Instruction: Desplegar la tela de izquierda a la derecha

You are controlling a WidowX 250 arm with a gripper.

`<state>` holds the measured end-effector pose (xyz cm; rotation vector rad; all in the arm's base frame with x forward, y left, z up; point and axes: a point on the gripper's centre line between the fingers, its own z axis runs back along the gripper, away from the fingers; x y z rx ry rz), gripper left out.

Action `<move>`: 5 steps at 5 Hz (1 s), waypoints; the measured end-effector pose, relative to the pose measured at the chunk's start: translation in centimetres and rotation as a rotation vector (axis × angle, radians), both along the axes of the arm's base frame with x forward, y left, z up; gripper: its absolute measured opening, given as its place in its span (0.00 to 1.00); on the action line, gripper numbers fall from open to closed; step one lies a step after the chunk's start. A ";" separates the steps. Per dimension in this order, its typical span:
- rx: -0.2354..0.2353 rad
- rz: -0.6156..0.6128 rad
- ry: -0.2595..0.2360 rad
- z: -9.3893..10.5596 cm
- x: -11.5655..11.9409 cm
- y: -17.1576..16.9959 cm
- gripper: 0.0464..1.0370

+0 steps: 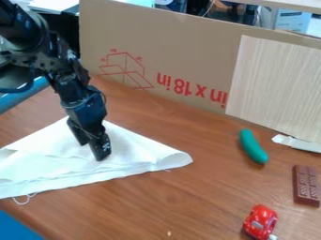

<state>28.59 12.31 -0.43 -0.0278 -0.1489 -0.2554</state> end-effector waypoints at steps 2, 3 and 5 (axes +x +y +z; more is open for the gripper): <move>0.009 0.015 0.000 -0.1 0.3 -1.4 0.96; -0.015 0.041 -0.001 0.0 1.1 -4.4 0.96; -0.082 0.071 0.046 0.6 2.8 -10.7 0.96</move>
